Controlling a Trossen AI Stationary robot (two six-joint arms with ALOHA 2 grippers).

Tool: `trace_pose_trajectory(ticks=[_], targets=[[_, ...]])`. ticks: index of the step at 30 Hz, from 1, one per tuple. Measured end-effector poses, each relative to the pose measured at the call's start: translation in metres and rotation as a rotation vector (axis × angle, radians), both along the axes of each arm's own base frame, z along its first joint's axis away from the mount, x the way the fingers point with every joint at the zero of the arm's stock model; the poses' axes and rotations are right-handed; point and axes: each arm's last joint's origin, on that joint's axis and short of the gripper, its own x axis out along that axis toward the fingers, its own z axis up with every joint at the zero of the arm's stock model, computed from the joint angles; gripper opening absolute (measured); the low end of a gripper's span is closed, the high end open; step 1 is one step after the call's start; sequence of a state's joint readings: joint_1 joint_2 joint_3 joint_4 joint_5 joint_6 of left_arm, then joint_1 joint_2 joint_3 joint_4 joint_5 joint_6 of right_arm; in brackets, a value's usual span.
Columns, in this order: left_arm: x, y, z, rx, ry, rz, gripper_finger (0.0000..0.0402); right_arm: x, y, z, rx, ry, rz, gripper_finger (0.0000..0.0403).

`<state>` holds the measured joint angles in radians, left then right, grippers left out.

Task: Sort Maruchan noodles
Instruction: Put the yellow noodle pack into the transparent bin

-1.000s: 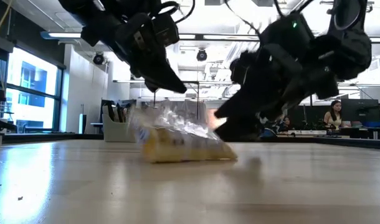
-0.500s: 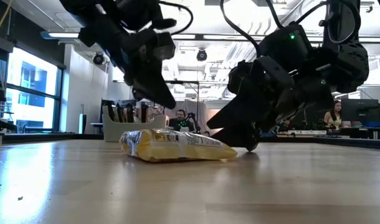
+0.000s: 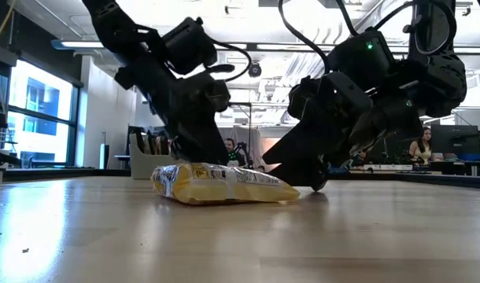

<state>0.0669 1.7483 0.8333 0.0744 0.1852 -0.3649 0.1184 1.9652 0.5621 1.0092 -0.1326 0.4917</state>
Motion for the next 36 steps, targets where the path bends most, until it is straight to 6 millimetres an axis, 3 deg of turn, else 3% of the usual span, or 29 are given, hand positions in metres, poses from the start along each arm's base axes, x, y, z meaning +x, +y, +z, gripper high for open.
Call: trace_pose_trajectory(ticks=[6,12,20,24,31,36], targets=[[0.005,-0.003,-0.010,-0.060,-0.019,-0.058,0.0217,0.000,0.000,0.000,-0.002,-0.001,0.000,0.0264],[0.008,-0.003,-0.018,-0.059,-0.012,-0.061,0.0189,0.000,0.000,0.000,-0.002,-0.002,0.000,0.0264],[0.010,-0.004,-0.017,-0.057,-0.049,-0.130,0.0074,0.000,0.001,0.001,0.000,-0.006,0.044,0.0264],[0.010,-0.004,-0.016,-0.045,-0.060,-0.141,0.0012,-0.004,0.003,0.010,0.022,-0.022,0.107,0.0264],[0.007,-0.008,-0.005,0.010,-0.086,-0.167,0.0002,-0.033,-0.002,0.014,-0.001,-0.015,-0.051,0.0264],[0.006,-0.014,0.015,0.068,-0.159,-0.173,0.0001,-0.038,0.002,0.014,0.068,-0.027,-0.108,0.0264]])
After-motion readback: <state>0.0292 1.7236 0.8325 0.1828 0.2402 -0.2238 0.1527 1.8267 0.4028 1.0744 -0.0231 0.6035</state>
